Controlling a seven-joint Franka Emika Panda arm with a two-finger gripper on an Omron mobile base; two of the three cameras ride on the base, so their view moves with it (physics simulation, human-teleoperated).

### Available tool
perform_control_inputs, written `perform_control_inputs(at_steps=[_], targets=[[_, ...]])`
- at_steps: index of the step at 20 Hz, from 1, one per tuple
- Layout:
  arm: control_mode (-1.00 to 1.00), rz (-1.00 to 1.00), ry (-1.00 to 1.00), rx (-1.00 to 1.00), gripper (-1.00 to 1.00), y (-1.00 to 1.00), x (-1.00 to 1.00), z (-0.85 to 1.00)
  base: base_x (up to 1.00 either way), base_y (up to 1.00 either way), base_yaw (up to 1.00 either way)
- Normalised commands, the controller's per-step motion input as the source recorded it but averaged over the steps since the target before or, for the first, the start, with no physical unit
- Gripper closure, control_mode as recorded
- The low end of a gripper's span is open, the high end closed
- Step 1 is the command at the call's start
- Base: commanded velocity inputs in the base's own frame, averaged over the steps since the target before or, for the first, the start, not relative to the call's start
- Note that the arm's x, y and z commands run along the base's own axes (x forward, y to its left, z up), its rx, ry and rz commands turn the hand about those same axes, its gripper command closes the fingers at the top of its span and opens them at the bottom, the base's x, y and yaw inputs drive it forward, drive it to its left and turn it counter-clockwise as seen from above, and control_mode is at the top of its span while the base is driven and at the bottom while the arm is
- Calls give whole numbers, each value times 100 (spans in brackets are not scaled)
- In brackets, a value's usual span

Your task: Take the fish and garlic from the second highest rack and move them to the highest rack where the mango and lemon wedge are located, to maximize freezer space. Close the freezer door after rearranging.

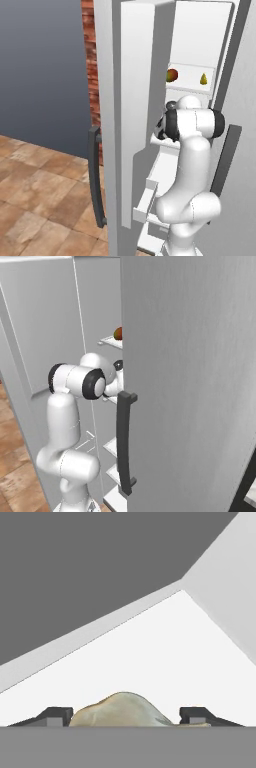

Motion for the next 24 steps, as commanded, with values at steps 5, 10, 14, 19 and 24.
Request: perform_control_inputs(at_steps=[5,10,14,19,24], targets=[[-100,-7,-28,0,100,1,-57,-11,0,0,0],[-100,-14,-45,0,100,8,-70,47,0,0,0],[-100,-4,-11,0,100,33,-41,87,0,0,0],[-100,0,2,0,100,49,-31,88,0,0,0],[-100,0,18,0,100,56,-44,74,0,0,0]])
